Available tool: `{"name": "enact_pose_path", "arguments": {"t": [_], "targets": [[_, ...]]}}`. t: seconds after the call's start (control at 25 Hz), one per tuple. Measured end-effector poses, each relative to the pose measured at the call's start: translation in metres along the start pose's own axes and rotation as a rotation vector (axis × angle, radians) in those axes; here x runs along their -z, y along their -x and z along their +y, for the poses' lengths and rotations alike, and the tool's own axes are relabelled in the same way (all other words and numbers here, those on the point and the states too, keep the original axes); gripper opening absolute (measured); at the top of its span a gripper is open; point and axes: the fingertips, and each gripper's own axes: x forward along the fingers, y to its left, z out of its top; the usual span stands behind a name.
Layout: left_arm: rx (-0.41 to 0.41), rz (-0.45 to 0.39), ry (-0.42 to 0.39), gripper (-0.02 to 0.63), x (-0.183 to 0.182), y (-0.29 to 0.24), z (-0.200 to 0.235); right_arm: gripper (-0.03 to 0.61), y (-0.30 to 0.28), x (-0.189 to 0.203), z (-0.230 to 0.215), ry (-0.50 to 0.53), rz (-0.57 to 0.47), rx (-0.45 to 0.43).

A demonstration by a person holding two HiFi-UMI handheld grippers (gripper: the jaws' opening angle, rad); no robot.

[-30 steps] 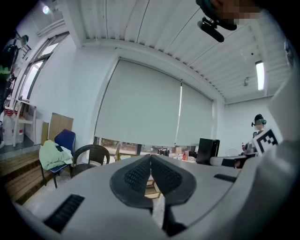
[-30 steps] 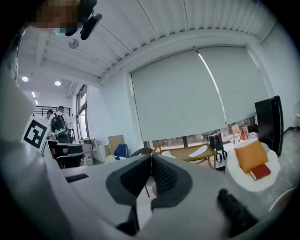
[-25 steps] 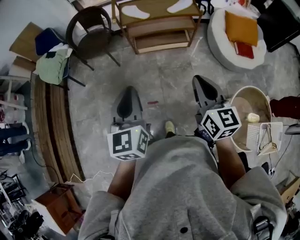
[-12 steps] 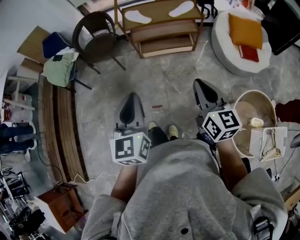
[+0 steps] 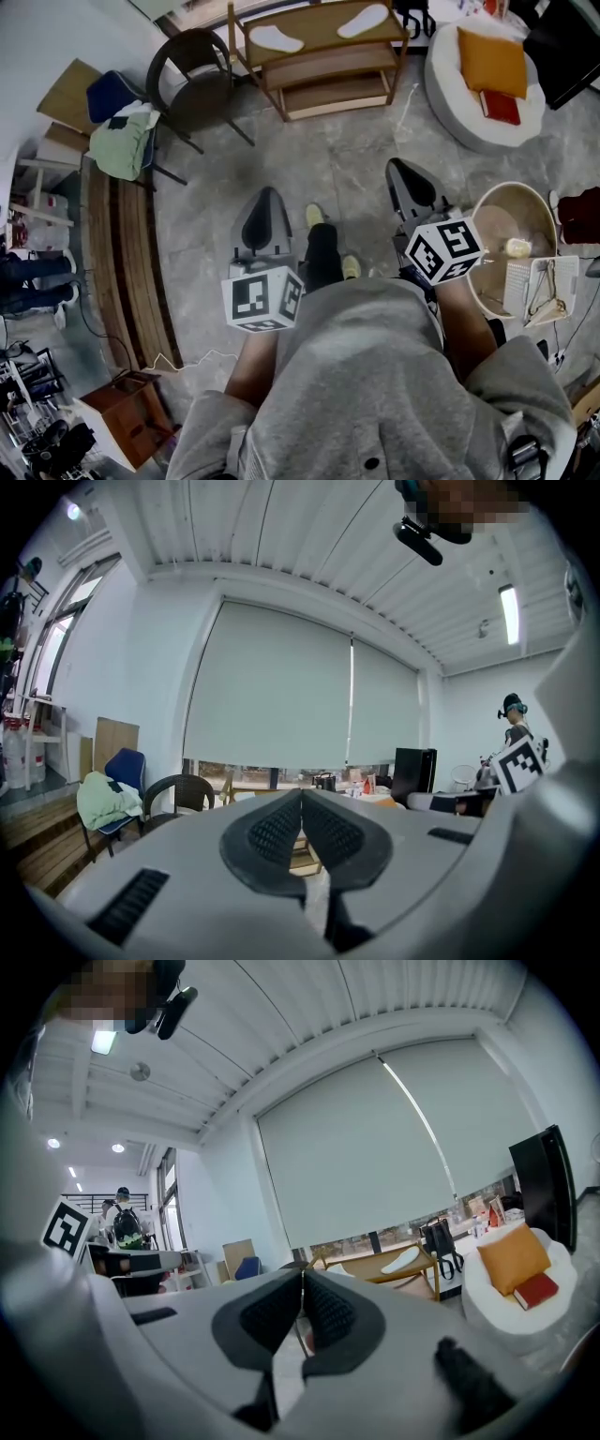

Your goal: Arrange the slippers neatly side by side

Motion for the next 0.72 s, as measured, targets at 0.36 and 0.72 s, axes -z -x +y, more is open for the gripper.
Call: {"name": "enact_pose_path", "arguments": {"t": [0.36, 0.72], "targets": [[0.014, 0.023, 0.010, 0.014, 0.005, -0.035, 0.011, 0.025, -0.033, 0.004, -0.008, 0.018, 0.022, 0.000], [0.015, 0.062, 0.038, 0.014, 0.008, -0.087, 0.036, 0.025, -0.081, 0.000, -0.030, 0.029, 0.047, 0.033]]}}
